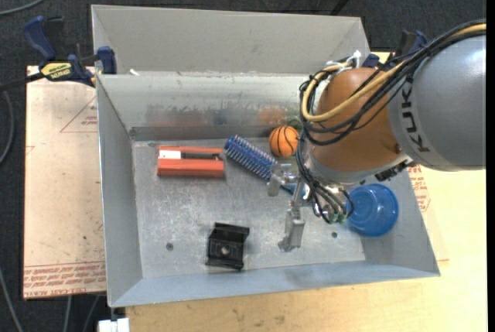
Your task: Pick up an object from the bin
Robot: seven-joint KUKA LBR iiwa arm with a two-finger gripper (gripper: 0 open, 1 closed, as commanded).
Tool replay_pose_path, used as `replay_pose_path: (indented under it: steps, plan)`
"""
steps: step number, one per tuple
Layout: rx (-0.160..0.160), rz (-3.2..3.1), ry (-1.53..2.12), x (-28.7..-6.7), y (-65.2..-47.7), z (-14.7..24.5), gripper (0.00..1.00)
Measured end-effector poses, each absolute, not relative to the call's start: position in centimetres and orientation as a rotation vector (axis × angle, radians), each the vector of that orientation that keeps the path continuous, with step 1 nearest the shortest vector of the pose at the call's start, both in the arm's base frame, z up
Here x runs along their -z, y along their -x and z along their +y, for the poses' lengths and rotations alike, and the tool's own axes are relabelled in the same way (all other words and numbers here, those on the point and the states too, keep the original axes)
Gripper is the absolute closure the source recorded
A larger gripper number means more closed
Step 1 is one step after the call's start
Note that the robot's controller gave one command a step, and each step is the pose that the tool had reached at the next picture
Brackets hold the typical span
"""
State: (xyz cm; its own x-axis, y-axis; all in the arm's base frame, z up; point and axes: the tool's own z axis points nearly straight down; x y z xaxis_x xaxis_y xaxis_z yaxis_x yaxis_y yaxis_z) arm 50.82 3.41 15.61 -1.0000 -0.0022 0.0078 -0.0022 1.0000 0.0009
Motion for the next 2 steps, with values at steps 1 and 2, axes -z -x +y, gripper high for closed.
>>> replay_pose_path:
  steps: [1, 2]
  plan:
    - [0.002, -3.142, -0.001, -16.1, -51.0, 3.4, 0.0]
    - [0.002, -3.142, -0.148, -10.9, -56.3, -0.6, 0.0]
